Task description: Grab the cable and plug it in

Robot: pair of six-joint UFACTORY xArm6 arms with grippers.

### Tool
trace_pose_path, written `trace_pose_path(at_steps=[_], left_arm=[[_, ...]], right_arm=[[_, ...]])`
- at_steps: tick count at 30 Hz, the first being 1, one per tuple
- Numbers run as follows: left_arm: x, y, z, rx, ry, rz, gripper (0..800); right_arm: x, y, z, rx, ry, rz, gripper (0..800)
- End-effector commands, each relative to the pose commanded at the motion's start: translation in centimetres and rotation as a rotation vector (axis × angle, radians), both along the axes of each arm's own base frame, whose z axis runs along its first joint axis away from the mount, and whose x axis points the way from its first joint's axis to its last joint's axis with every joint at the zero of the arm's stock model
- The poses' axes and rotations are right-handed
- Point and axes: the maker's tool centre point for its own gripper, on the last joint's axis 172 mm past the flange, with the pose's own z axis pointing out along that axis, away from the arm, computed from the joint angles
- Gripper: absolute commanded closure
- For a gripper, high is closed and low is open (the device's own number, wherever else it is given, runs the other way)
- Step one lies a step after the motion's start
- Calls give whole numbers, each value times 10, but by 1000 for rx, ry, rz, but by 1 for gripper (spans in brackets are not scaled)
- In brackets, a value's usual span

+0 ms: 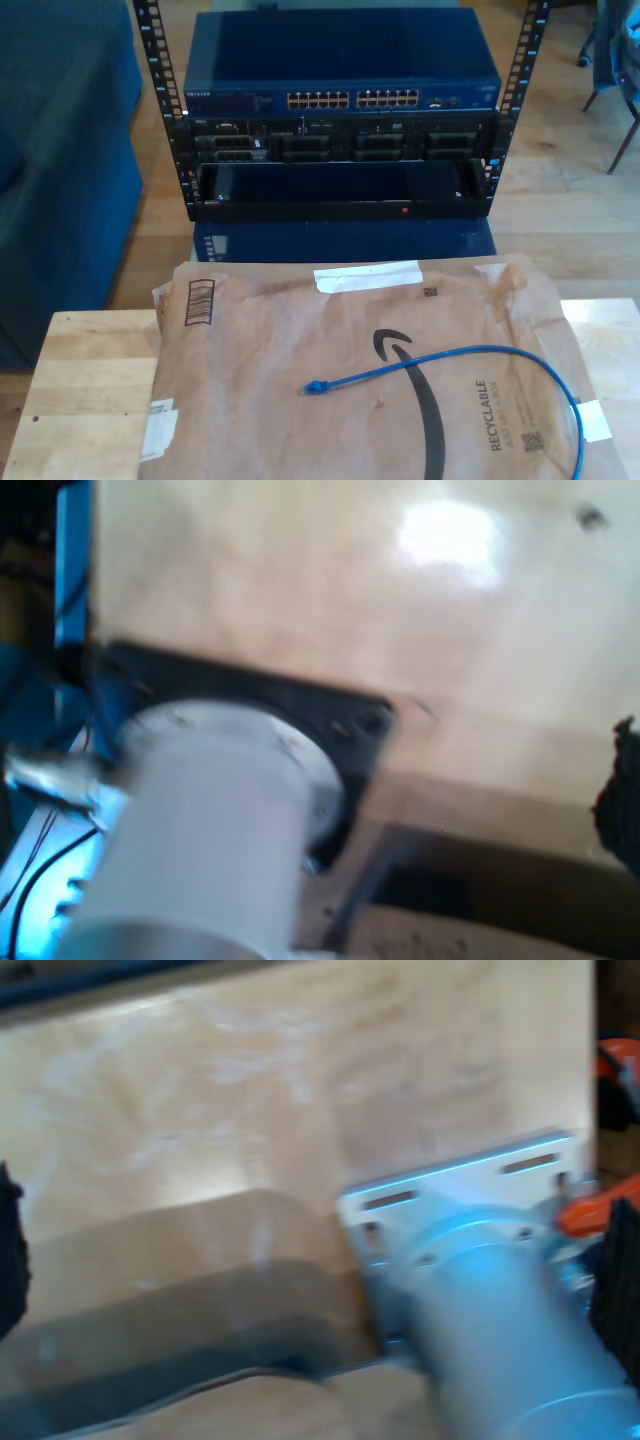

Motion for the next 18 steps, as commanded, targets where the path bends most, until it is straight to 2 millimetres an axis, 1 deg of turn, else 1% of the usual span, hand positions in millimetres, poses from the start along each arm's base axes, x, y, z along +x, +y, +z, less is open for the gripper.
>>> trace_pose_path(at_steps=[2,5,9,11,13,14,16,18], left_arm=[[20,1,7,22,27,-10,0],[36,-2,11,43,41,-15,0],[55,-18,7,46,98,0,0],[62,-32,7,45,137,3,0],[70,-44,8,52,167,-2,0],[75,-51,8,60,182,1,0],[90,-69,9,67,197,25,0],[101,-86,9,68,206,26,0]], right_arm=[[31,4,10,-23,12,-4,9],[59,22,17,-45,15,8,9],[92,61,23,-76,21,30,8],[109,90,33,-90,-14,63,8],[124,126,42,-75,-51,85,8],[131,148,45,-59,-64,100,8],[138,191,46,-28,-66,137,8],[140,225,47,-23,-60,176,8]])
